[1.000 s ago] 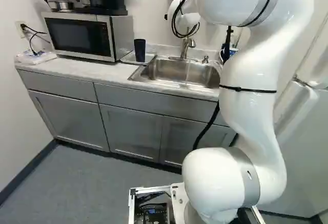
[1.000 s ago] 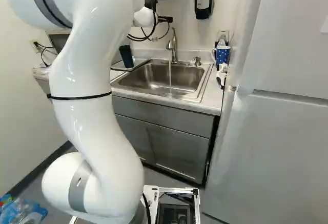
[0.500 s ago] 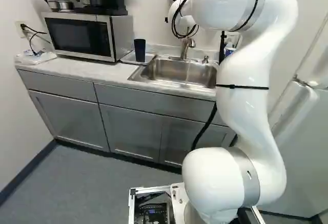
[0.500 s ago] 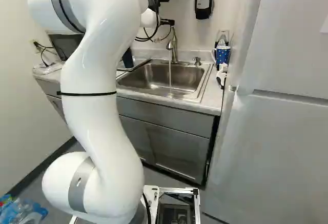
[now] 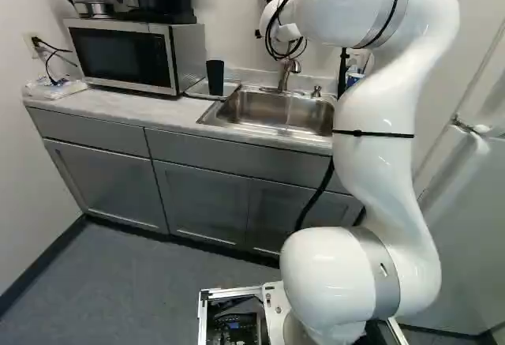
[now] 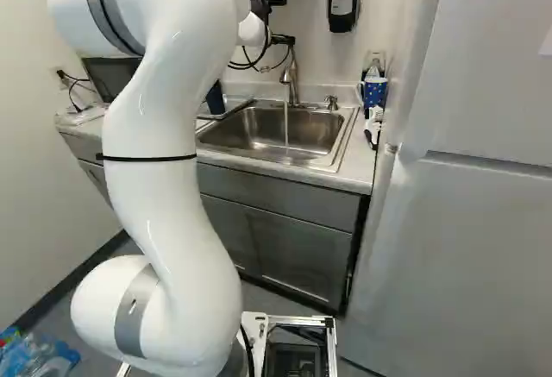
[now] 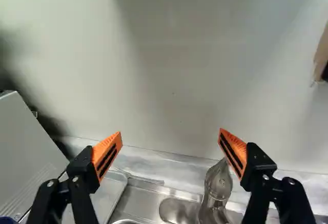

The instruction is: Rinse the cup and place it in the tray

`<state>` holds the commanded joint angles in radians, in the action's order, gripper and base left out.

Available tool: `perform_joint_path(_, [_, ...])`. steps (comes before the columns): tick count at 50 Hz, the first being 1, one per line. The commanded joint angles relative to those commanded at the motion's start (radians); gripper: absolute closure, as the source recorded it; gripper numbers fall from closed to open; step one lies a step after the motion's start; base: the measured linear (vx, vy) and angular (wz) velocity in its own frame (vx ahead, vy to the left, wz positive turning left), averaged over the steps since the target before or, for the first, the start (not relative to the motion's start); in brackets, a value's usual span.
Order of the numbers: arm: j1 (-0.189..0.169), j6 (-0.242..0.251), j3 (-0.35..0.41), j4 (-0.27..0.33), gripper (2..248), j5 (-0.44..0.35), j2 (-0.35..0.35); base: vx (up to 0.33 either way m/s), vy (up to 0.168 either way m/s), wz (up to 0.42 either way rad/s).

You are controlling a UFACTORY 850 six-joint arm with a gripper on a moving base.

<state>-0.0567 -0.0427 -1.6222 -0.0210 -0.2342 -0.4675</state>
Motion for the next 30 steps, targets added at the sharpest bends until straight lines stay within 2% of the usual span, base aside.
perform_joint_path(30, [0.012,0.000,0.065,0.000,3,0.024,0.054,0.000,0.000,0.000])
